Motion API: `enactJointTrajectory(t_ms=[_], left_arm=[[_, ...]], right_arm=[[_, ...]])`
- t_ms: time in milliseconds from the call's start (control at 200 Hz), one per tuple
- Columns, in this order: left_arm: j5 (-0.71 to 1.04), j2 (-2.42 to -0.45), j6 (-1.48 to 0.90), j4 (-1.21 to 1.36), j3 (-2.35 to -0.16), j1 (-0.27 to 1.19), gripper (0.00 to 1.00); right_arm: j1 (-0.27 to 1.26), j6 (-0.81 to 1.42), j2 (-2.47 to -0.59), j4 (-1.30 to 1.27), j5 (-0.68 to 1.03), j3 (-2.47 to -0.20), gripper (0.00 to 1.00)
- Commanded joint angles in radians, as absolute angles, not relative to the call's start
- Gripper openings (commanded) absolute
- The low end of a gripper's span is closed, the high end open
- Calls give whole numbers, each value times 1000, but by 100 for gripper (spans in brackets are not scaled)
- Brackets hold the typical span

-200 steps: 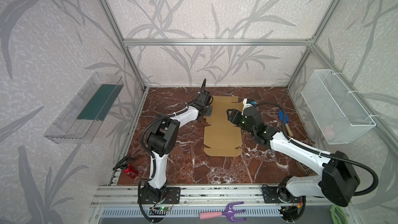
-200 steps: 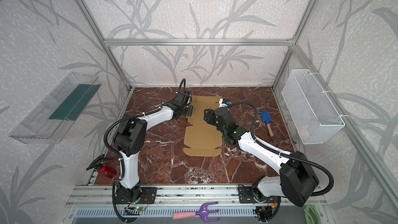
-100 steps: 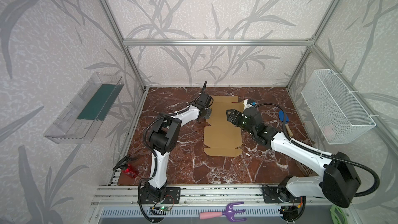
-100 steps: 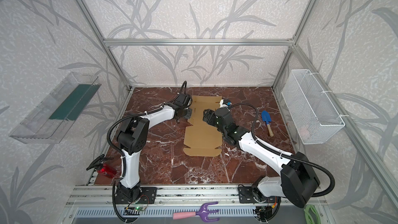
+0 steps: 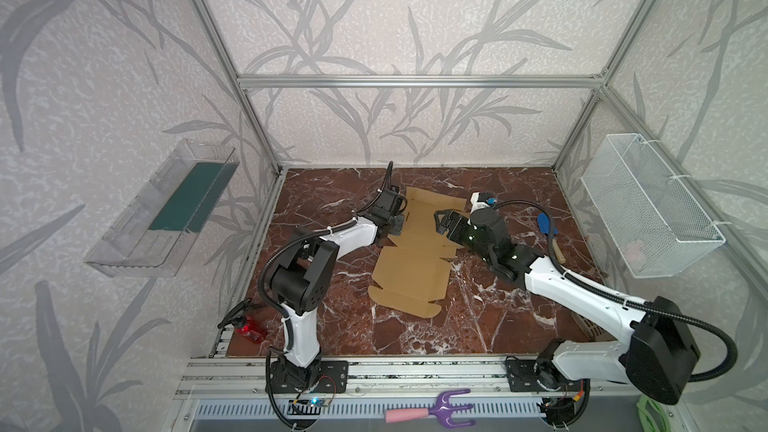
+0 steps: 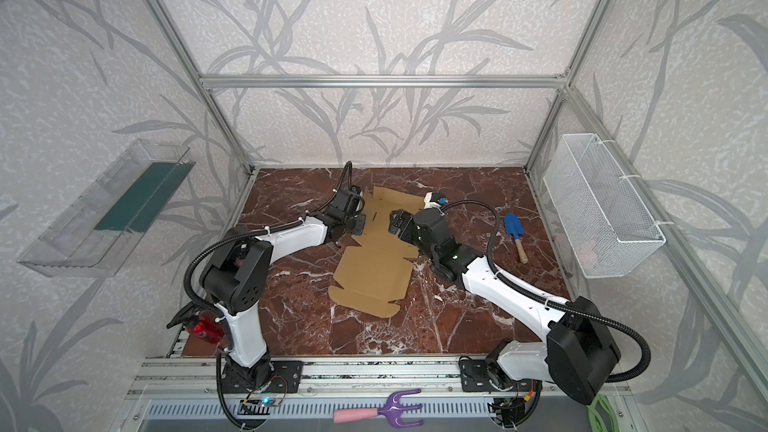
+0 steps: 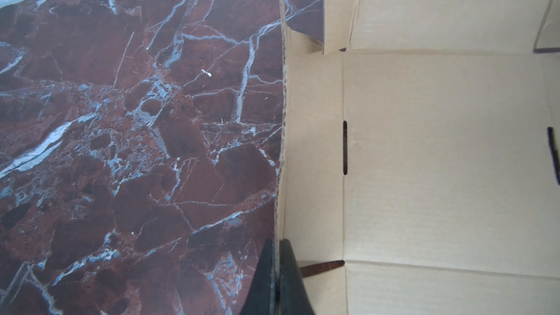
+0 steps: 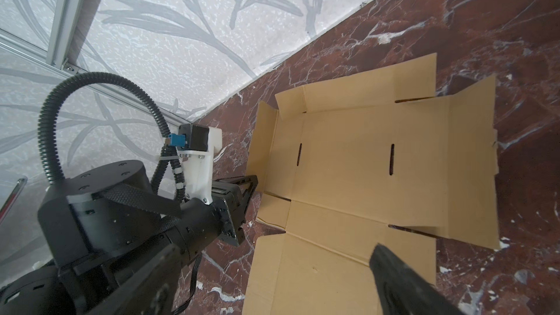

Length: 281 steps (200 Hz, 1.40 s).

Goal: Fold the paper box

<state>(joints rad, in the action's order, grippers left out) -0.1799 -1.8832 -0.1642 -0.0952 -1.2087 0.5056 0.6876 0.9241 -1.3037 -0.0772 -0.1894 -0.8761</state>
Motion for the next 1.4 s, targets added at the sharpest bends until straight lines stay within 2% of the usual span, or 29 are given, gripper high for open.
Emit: enactJointTrajectory(t_ms=[0, 160, 310, 510, 605, 860, 1195, 1400], left_arm=[[-227, -1797, -195, -35, -1145, 537, 0], [-399, -1615, -193, 308, -857, 625, 0], [-447, -1498, -166, 733, -568, 696, 0], [-490, -1591, -98, 1412, -293, 778, 0], [-525, -1601, -68, 1416, -273, 837, 0], [-594, -1586, -43, 1417, -254, 903, 0], [-665, -1579, -52, 1417, -209, 937, 0], [-678, -1574, -24, 1417, -211, 967, 0]], right_arm=[[691, 999, -1303, -76, -181, -900, 99], [689, 1156, -1327, -65, -175, -902, 99], [687, 1264, -1350, 78, -189, -982, 99], [689, 1360, -1347, 99, -183, -989, 99], [690, 1410, -1336, 133, -181, -994, 98], [694, 1573, -1337, 231, -198, -1000, 78], [691, 1588, -1293, 293, -337, -1055, 76], [642, 1628, -1367, 263, -228, -1103, 76]])
